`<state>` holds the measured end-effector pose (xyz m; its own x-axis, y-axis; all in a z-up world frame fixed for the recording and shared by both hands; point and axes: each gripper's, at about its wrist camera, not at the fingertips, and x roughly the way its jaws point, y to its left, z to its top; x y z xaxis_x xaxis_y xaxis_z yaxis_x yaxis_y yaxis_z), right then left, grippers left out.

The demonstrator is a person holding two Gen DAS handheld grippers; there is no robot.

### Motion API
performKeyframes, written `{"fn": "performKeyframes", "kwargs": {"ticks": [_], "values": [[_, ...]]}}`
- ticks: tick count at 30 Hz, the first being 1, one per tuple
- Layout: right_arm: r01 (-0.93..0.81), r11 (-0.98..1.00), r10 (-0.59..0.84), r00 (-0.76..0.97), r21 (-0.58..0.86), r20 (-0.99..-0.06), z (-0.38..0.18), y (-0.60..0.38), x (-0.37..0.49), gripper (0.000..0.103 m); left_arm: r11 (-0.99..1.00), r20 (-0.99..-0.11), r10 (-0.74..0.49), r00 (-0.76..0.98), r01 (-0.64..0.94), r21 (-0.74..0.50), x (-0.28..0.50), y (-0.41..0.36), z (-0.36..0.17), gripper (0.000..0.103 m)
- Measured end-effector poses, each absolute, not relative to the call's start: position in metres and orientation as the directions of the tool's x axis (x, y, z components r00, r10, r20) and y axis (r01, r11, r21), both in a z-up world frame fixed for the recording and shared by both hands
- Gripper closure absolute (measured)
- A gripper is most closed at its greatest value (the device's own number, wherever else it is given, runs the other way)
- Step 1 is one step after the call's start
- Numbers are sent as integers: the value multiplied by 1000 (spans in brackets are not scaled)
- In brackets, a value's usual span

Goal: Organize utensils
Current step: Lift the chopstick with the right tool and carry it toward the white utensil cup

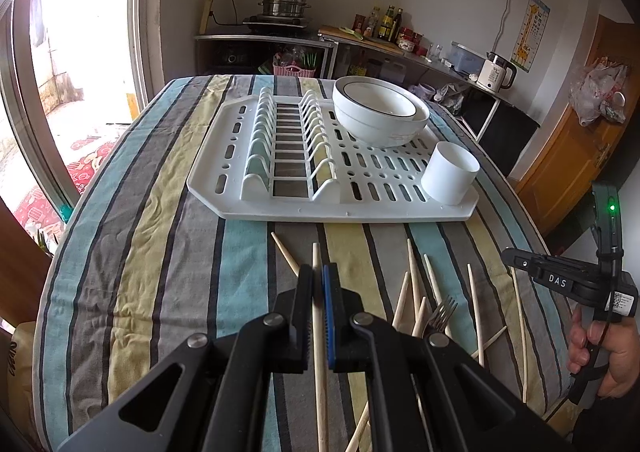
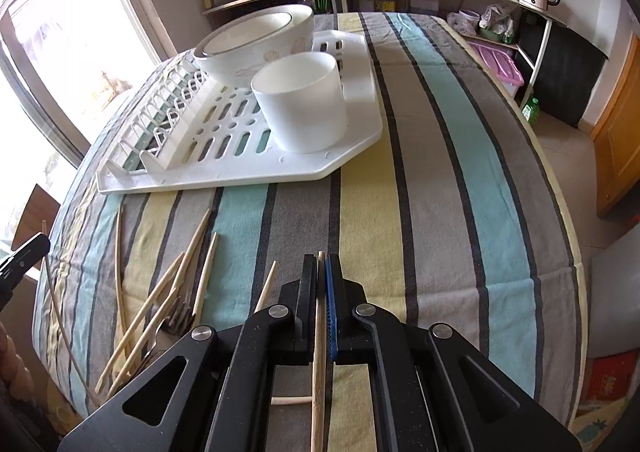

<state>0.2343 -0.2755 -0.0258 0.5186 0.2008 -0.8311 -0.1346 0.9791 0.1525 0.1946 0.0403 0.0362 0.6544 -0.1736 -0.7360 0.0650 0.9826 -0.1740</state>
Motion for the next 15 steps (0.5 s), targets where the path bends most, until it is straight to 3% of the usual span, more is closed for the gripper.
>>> {"fn": "performKeyframes", "kwargs": {"ticks": [15], "values": [[-199,966,257,731,163,-632,53,-284,158,99,977,-652,-203,730,108,-184,157,44,78,97]]}}
